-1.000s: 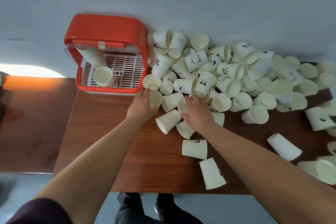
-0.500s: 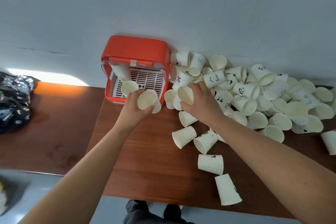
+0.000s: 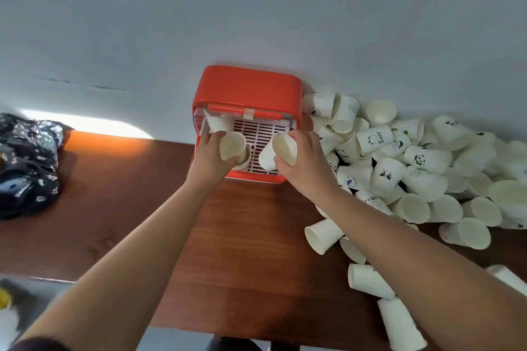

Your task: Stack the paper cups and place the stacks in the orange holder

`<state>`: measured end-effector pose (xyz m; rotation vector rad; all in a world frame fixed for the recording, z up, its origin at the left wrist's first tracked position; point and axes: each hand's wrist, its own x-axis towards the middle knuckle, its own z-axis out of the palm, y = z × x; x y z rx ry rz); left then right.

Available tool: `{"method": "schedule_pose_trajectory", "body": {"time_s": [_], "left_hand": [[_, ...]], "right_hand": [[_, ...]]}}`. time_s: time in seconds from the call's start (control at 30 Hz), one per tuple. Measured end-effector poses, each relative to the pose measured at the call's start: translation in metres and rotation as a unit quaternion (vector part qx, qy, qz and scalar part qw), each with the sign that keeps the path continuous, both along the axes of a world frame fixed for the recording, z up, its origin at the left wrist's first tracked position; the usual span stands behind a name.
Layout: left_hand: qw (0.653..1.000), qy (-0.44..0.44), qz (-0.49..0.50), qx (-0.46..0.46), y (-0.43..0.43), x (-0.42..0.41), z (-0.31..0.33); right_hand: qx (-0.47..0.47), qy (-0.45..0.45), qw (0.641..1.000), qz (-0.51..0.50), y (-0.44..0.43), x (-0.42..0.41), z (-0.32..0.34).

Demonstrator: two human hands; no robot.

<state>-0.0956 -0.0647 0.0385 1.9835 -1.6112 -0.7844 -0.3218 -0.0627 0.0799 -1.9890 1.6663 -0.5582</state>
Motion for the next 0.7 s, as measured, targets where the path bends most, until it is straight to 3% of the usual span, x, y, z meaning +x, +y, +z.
{"method": "schedule_pose_trajectory", "body": {"time_s": [0.1, 0.3, 0.7], "left_hand": [[0.997, -0.033, -0.053, 0.037, -0.009, 0.006, -0.018], [0.985, 0.036, -0.133, 0.105, -0.021, 0.033, -0.03], [0.962, 0.221, -0.035, 0.158, -0.014, 0.059, -0.038]], "right_hand": [[0.01, -0.005, 1.0, -0.018, -0.005, 0.015, -0.007], [0.037, -0.059, 0.996, -0.054, -0.017, 0.056, -0.02], [-0.055, -0.052, 0.997, -0.033, -0.021, 0.105, -0.029]]}}
